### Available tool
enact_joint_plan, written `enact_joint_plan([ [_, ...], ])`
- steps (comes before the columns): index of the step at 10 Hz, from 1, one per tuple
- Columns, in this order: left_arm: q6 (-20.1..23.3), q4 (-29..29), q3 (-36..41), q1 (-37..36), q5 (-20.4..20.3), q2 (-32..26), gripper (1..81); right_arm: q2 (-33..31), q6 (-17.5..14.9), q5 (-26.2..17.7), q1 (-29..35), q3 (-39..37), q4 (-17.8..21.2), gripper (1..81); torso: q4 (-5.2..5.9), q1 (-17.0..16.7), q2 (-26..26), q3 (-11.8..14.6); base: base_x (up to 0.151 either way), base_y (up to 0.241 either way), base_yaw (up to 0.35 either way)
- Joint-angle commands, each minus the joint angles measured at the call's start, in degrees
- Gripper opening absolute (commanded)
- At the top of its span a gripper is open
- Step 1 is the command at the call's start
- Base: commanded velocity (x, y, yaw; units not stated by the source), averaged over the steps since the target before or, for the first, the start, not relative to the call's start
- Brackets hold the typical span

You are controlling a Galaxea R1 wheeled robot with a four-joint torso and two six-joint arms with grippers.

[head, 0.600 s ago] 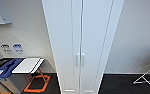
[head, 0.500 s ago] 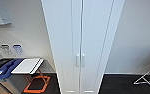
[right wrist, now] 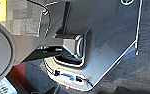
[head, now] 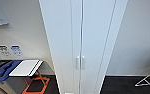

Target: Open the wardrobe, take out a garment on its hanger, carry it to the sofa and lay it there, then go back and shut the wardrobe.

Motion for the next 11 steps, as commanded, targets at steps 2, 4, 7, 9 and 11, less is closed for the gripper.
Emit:
enact_joint_plan([
  [2,0.2,0.5,0.7,-0.8,3.1,-1.4,81.1,-1.9,-0.2,-4.0,1.1,0.7,0.4,81.1,0.0,0.0,0.0,0.0,0.103,0.0,0.0],
  [4,0.2,0.5,0.7,-0.8,3.1,-1.1,81.1,-1.9,-0.2,-4.0,1.2,0.7,0.2,81.1,0.0,0.0,0.0,0.0,0.103,0.0,0.0],
  [7,0.2,0.5,0.7,-0.8,3.1,-0.9,81.1,-1.9,-0.2,-4.0,1.1,0.7,0.1,81.1,0.0,0.0,0.0,0.0,0.102,0.0,0.0],
  [9,0.2,0.5,0.8,-0.8,3.1,-0.9,81.1,-2.0,-0.2,-4.0,1.2,0.7,0.1,81.1,0.0,0.0,0.0,0.0,0.102,0.0,0.0],
  [11,0.2,0.5,0.8,-0.7,3.1,-0.8,81.1,-2.0,-0.2,-4.0,1.3,0.7,0.1,81.1,0.0,0.0,0.0,0.0,0.085,0.0,0.0],
])
